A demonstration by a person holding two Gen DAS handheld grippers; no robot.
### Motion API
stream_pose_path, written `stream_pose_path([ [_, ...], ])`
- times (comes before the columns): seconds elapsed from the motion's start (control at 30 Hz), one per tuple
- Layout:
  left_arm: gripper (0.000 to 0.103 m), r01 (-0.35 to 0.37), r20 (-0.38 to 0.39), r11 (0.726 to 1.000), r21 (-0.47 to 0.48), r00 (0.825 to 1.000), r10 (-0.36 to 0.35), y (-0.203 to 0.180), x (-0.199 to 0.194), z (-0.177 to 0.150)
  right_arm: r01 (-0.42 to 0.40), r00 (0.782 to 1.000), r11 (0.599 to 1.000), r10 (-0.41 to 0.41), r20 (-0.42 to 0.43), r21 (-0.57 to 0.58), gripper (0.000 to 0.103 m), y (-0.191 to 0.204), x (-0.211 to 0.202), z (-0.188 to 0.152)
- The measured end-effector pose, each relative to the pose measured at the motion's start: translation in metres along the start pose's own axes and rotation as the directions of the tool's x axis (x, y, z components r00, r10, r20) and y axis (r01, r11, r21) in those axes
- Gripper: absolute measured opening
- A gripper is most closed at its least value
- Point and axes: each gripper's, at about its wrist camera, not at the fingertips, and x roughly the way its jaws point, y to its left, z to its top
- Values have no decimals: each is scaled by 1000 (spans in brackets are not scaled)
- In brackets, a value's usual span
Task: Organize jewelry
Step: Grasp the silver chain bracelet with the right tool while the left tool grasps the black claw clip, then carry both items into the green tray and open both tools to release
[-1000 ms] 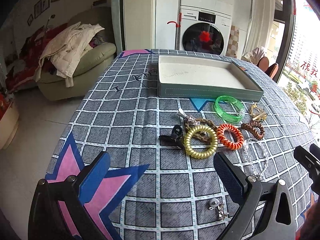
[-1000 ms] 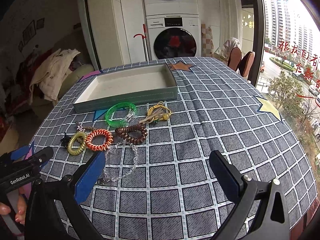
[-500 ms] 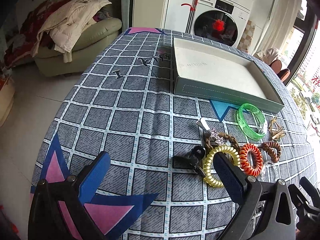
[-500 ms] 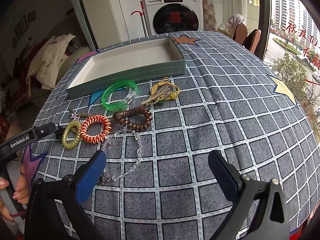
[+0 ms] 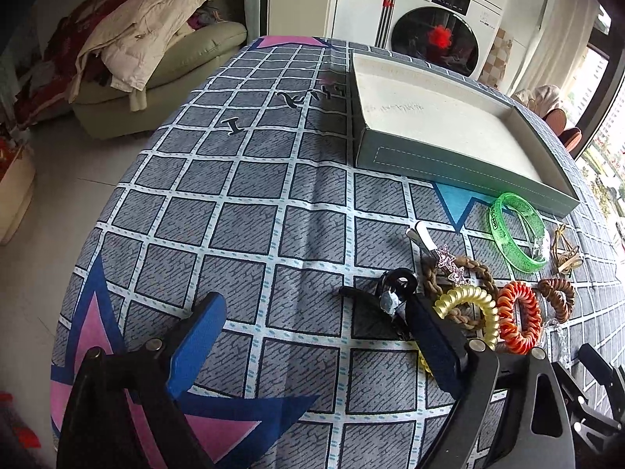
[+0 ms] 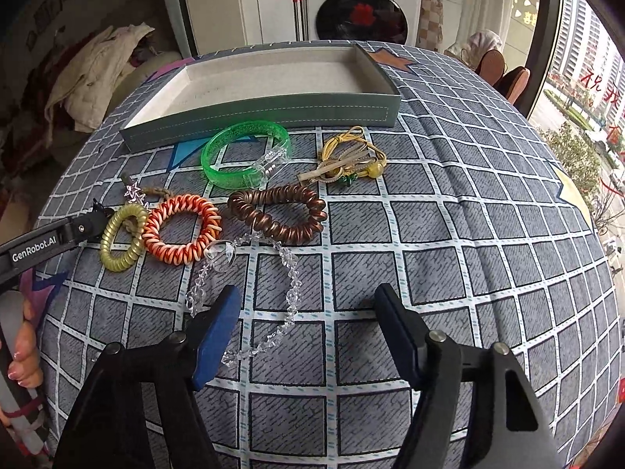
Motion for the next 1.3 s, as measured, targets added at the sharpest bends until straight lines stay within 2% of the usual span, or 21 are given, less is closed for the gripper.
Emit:
stream_pose_path([
  [0.03, 103, -5, 3, 1000, 9, 1000, 5, -2, 1, 0, 10, 1000, 1000, -10, 2, -22, 69, 4, 0, -1],
  [0.13, 91, -17, 17, 999, 48, 1000, 17, -8, 0, 3, -5, 1000, 999, 5, -2, -36, 60, 7, -1, 0],
  [0.17, 85, -14, 20, 998, 55, 1000, 13, -9, -1, 3, -8, 1000, 999, 8, -4, -40, 57, 7, -1, 0],
  [0.23, 74, -11, 30, 997, 75, 1000, 9, -11, -2, 5, -13, 1000, 999, 13, -8, -46, 44, 8, -2, 1],
  [0.3, 56, -6, 39, 995, 97, 999, 2, -13, -4, 6, -19, 1000, 999, 19, -16, -47, 34, 9, -2, 3],
  [0.37, 56, -4, 41, 994, 112, 999, -1, -14, -4, 7, -26, 999, 998, 25, -22, -49, 20, 8, -2, 3],
  [0.4, 56, -1, 43, 993, 117, 999, -4, -14, -4, 7, -25, 999, 999, 24, -23, -48, 10, 7, -3, 3],
  [0.57, 56, 43, 39, 993, 113, 998, -48, -9, -9, 7, -69, 997, 998, 68, -26, -7, 9, -2, -4, 3],
  [0.83, 56, 90, 80, 987, 132, 992, -101, -6, -33, 12, -182, 983, 981, 180, 37, 61, 9, -24, -31, 16],
  [1.1, 56, 131, 116, 980, 151, 982, -149, -11, -59, 35, -271, 960, 959, 262, 100, 87, 9, -35, -60, 53],
  [1.3, 56, 164, 125, 974, 156, 975, -184, -15, -67, 66, -301, 946, 952, 291, 142, 51, 9, -37, -70, 98],
])
